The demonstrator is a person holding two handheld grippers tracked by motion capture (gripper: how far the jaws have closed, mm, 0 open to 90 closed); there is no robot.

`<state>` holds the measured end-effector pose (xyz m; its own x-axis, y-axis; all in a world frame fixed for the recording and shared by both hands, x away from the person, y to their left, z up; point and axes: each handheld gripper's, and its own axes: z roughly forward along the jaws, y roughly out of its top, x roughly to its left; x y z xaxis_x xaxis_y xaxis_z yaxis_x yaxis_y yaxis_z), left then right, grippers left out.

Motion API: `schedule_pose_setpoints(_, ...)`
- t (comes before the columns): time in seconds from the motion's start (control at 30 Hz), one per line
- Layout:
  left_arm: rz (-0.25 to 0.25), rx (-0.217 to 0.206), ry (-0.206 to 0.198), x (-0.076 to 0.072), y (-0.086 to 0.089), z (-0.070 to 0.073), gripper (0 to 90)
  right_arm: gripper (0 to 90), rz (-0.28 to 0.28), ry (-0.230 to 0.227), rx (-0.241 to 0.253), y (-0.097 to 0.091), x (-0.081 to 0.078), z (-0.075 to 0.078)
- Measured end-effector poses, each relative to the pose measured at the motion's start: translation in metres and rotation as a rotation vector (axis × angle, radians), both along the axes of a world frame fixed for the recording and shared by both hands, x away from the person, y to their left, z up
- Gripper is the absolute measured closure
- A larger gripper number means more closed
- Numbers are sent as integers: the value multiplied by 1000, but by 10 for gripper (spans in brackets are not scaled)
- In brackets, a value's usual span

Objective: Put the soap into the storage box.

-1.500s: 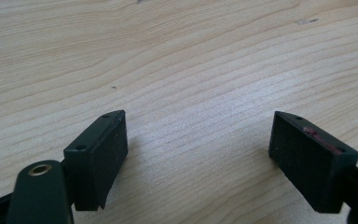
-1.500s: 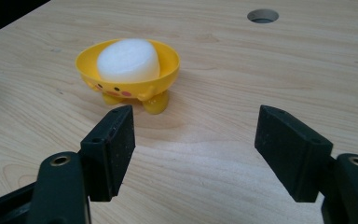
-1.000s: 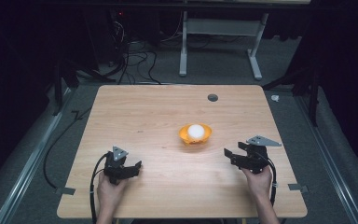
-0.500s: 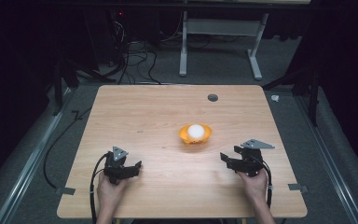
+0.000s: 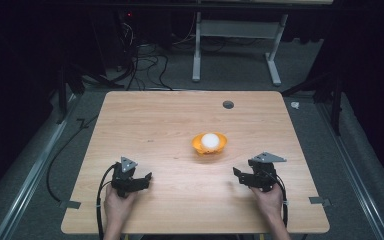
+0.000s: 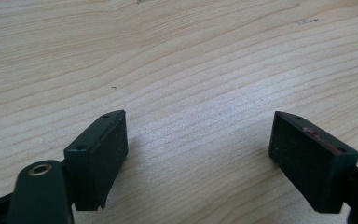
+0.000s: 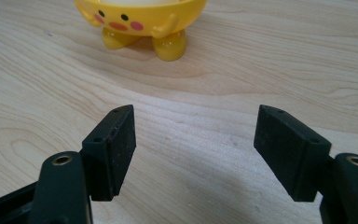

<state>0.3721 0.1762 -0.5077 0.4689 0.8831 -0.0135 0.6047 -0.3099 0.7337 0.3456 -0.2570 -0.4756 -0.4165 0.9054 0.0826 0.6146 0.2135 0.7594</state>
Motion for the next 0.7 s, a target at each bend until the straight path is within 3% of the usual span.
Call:
schedule_pose_setpoints(0.2, 0, 0, 0, 0, 0, 0, 200, 302, 4, 12, -30, 7, 1, -6)
schedule_pose_setpoints(0.7, 0, 0, 0, 0, 0, 0, 200, 302, 8, 50, -54, 14, 2, -21)
